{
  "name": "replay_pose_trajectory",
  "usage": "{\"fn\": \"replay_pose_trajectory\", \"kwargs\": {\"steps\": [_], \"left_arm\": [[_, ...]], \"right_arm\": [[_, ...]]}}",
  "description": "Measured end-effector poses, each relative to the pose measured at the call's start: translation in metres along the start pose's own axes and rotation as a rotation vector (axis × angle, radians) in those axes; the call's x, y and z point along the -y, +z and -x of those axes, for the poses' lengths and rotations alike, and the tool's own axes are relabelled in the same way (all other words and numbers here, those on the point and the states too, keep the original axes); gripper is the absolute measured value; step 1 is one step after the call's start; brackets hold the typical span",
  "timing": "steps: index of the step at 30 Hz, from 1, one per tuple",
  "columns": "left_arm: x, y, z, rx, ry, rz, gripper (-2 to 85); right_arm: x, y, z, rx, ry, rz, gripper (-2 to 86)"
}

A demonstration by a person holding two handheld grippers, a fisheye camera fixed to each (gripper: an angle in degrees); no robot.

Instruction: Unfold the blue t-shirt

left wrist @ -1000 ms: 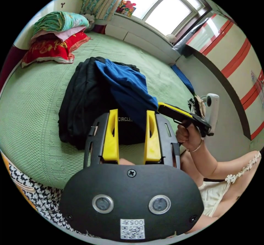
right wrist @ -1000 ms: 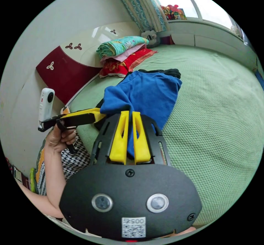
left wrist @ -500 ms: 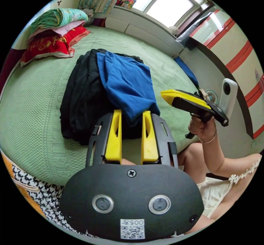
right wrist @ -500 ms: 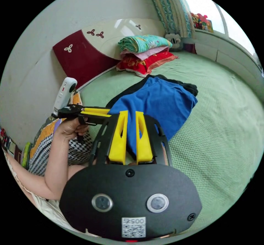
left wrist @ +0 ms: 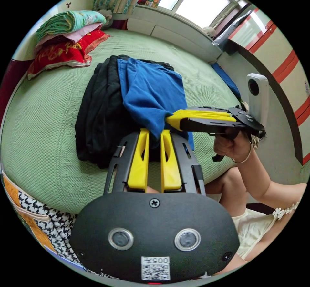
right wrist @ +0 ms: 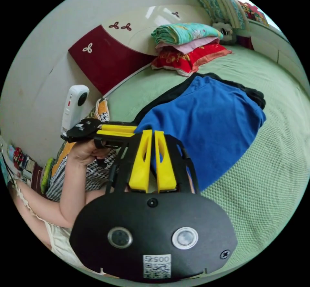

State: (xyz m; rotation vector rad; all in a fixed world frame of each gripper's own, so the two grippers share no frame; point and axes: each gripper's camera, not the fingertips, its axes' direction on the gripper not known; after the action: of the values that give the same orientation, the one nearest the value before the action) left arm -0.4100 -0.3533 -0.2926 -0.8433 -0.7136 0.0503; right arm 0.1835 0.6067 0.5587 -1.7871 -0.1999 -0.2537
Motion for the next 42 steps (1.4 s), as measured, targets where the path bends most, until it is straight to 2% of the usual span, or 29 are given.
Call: {"fn": "replay_pose_trajectory", "kwargs": {"steps": [6, 11, 13, 15, 18, 21, 27, 30, 32, 38, 41, 42], "left_arm": [[0.011, 0.013, -0.009, 0.031, -0.022, 0.023, 5.9], [0.021, 0.027, -0.023, 0.092, -0.044, 0.063, 5.1], [0.025, 0.033, -0.031, 0.102, -0.048, 0.078, 4.8], [0.028, 0.039, -0.038, 0.091, -0.047, 0.081, 4.4], [0.033, 0.053, -0.05, 0.172, -0.05, 0.143, 3.9], [0.035, 0.06, -0.06, 0.223, -0.061, 0.152, 3.7], [0.042, 0.07, -0.073, 0.24, -0.102, 0.146, 3.5], [0.048, 0.076, -0.081, 0.262, -0.092, 0.167, 3.4], [0.051, 0.079, -0.083, 0.256, -0.094, 0.173, 3.4], [0.058, 0.086, -0.089, 0.225, -0.096, 0.186, 3.4], [0.062, 0.092, -0.095, 0.23, -0.093, 0.2, 3.4], [0.063, 0.094, -0.097, 0.232, -0.095, 0.206, 3.4]], "right_arm": [[-0.038, -0.077, -0.029, -0.13, 0.139, -0.296, -1.6], [-0.135, -0.173, -0.082, -0.274, 0.452, -0.585, -1.6], [-0.179, -0.188, -0.104, -0.285, 0.598, -0.642, -1.6], [-0.216, -0.187, -0.13, -0.255, 0.759, -0.62, -1.5], [-0.251, -0.165, -0.165, -0.129, 0.892, -0.447, -0.8], [-0.259, -0.166, -0.153, -0.195, 0.771, -0.398, 1.3], [-0.237, -0.195, -0.14, -0.356, 0.58, -0.357, 12.8], [-0.196, -0.186, -0.145, -0.45, 0.439, -0.232, 15.7], [-0.16, -0.159, -0.15, -0.504, 0.322, -0.078, 16.6], [-0.097, -0.082, -0.131, -0.642, 0.042, 0.094, 11.5], [-0.084, -0.053, -0.143, -0.763, 0.047, 0.189, 3.8], [-0.083, -0.056, -0.146, -0.741, 0.059, 0.177, 2.5]]}}
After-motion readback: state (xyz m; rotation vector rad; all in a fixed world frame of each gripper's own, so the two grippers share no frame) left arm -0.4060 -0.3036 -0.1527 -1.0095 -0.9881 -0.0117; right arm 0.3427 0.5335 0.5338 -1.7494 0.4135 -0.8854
